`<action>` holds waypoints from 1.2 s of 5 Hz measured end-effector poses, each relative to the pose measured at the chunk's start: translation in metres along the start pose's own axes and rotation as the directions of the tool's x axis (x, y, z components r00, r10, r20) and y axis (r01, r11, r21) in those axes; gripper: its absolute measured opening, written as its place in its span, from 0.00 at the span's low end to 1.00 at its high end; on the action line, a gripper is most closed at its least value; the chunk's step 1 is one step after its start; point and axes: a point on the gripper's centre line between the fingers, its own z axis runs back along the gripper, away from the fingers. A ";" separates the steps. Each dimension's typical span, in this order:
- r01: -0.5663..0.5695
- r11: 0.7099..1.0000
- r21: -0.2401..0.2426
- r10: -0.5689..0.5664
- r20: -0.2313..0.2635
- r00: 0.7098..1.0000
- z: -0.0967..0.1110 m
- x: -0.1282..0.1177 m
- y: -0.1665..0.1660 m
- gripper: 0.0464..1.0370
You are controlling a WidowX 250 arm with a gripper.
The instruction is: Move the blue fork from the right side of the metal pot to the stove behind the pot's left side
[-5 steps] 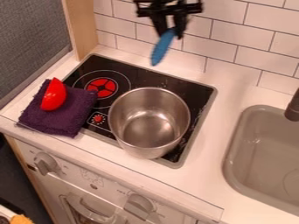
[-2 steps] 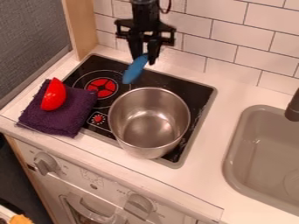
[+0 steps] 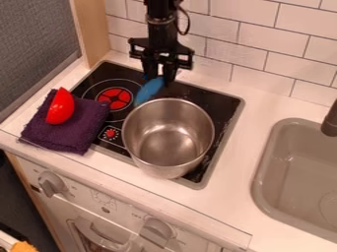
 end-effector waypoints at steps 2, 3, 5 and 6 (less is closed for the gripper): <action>-0.012 1.000 -0.002 0.012 -0.024 1.000 -0.013 -0.012 0.011 0.53; 0.007 1.000 -0.014 -0.008 -0.031 0.999 -0.013 -0.013 0.013 0.82; 0.045 0.998 -0.040 -0.045 0.007 0.999 0.020 -0.012 0.009 0.97; 0.073 0.997 -0.038 -0.072 0.009 0.997 0.022 -0.013 0.009 0.96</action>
